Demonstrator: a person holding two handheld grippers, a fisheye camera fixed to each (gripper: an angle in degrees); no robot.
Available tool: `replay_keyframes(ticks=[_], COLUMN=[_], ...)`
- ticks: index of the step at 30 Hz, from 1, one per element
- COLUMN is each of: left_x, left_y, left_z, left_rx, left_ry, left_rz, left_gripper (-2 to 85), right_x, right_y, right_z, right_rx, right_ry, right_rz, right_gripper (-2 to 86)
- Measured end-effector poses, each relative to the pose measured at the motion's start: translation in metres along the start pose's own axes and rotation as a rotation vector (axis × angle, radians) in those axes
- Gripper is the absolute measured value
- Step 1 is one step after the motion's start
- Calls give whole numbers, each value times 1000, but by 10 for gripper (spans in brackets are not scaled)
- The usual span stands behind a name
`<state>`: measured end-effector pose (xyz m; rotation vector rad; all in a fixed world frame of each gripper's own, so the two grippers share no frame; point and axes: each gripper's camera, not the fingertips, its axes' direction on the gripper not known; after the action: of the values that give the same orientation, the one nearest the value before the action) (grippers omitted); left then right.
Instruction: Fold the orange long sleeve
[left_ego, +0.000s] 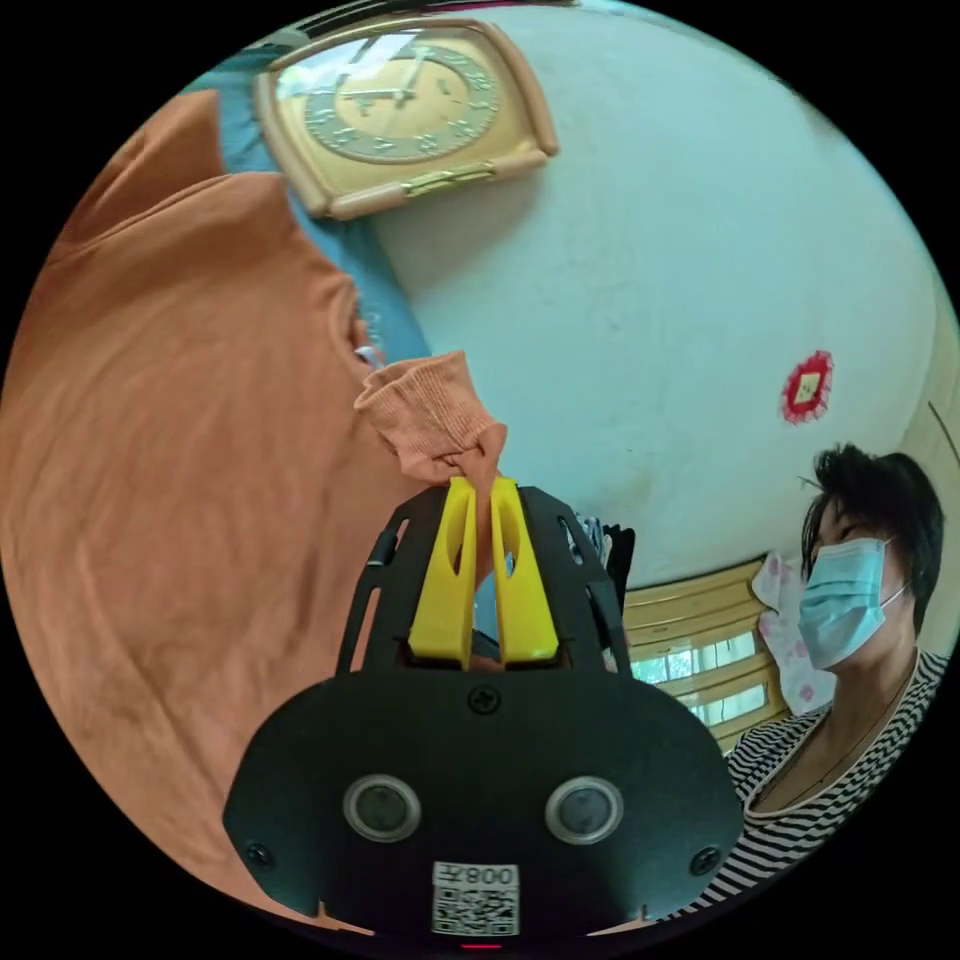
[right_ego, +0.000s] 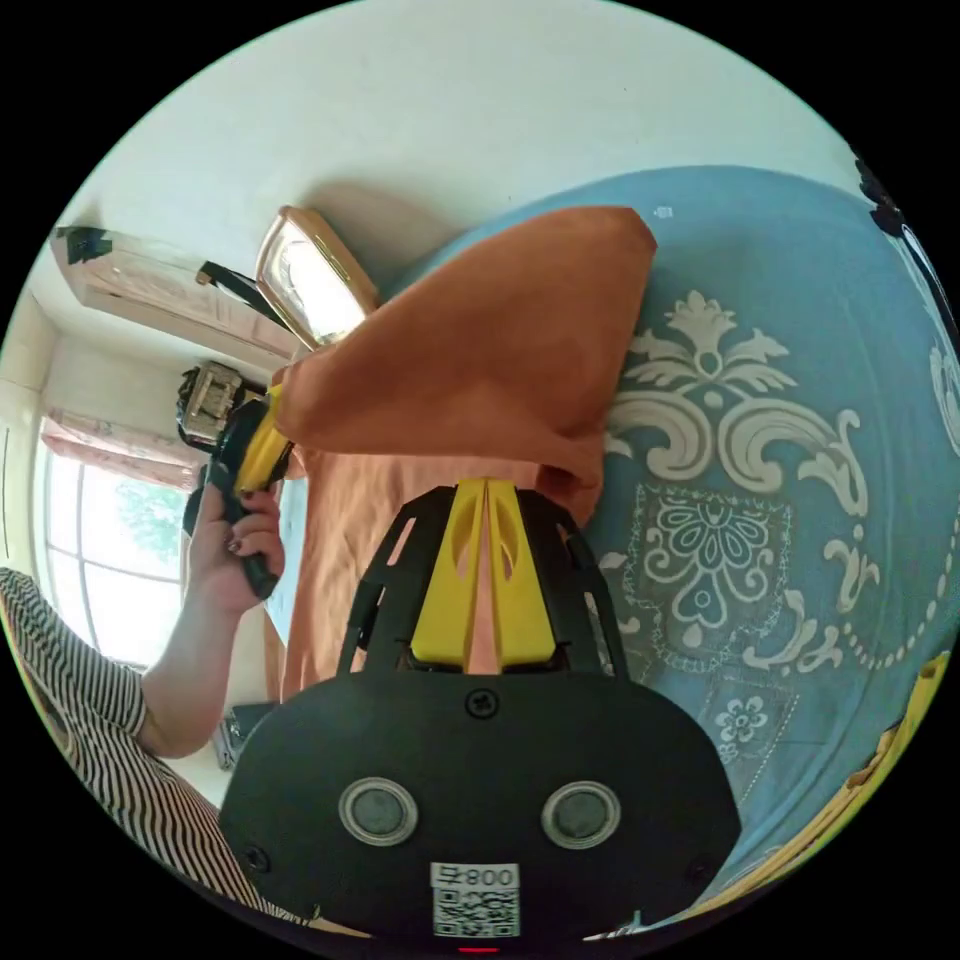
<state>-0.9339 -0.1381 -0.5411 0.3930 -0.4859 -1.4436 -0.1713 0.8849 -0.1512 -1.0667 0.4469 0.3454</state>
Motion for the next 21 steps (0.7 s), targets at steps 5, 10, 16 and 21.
replay_keyframes(ticks=[5, 10, 16, 21], left_x=[-49, -80, -113, -91], left_y=[4, 9, 13, 17], left_z=[-55, -72, -87, -121], left_rx=[20, -85, -134, -119], left_ry=[-120, -228, -192, -256], left_rz=[-74, -92, -187, -142], left_gripper=[30, 35, 59, 67], right_x=[-15, -36, -65, -96], right_y=[0, -1, 0, 12], right_z=[32, 49, 65, 61], right_rx=[-2, -2, 9, -33], right_ry=[51, 65, 47, 26], right_rz=[44, 75, 105, 99], right_gripper=[1, 0, 0, 0])
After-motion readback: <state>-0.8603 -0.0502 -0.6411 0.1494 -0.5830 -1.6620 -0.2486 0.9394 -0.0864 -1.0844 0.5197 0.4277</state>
